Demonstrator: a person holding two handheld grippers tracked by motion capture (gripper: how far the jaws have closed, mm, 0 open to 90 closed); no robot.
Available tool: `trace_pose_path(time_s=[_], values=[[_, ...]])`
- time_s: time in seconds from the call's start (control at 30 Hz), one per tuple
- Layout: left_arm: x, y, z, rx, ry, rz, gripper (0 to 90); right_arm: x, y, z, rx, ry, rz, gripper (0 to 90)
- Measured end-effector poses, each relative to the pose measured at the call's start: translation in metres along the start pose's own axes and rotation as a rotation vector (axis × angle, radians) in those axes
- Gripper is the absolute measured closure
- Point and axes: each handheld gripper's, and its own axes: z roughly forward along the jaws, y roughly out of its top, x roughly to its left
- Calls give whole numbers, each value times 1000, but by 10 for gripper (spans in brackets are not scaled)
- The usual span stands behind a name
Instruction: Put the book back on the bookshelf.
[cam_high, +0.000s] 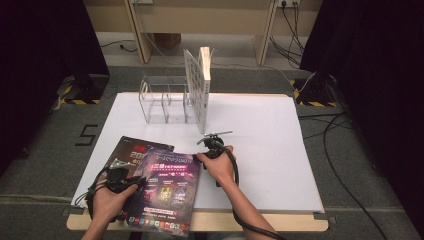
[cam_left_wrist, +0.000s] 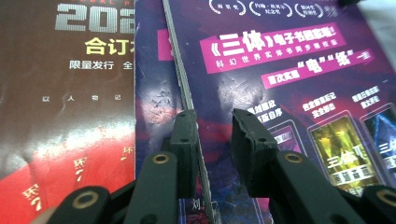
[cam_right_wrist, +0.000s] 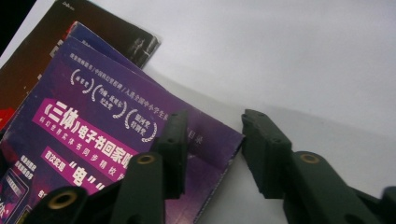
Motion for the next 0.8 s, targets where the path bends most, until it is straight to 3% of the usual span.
trace_pose_path(time_s=[0.2, 0.7, 0.8], values=[[-3, 0, 0, 5, 22, 10, 710, 4, 5, -16, -46, 33, 14, 693], [-5, 1, 0, 4, 36, 8, 717, 10, 2, -31, -93, 103, 64, 660], [-6, 0, 0, 1, 46, 3, 721, 10, -2, -32, -111, 121, 97, 635]])
